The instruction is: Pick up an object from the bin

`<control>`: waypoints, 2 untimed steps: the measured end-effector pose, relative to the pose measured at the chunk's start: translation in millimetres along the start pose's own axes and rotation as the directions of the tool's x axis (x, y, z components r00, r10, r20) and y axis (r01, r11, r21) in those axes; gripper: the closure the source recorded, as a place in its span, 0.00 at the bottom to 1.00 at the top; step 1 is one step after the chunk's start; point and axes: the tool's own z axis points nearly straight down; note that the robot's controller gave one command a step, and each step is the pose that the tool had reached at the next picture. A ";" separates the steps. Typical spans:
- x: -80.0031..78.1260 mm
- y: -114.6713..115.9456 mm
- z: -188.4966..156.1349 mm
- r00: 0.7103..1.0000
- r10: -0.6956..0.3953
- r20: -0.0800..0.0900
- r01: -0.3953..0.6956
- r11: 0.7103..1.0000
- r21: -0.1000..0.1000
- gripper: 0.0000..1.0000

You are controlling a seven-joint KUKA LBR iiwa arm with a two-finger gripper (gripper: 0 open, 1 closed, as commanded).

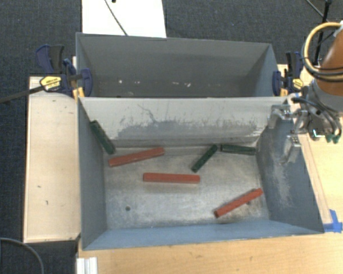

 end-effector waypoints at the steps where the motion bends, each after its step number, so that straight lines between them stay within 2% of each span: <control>1: 31.8 0.2 86.0 1.000 -0.023 -0.003 0.023 1.000 -0.001 0.00; 2: 70.0 20.6 161.5 0.952 -0.307 0.000 0.307 0.952 -0.001 0.00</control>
Offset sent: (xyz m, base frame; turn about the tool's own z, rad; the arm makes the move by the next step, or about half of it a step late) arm -0.0300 0.0001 -0.0818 -0.0263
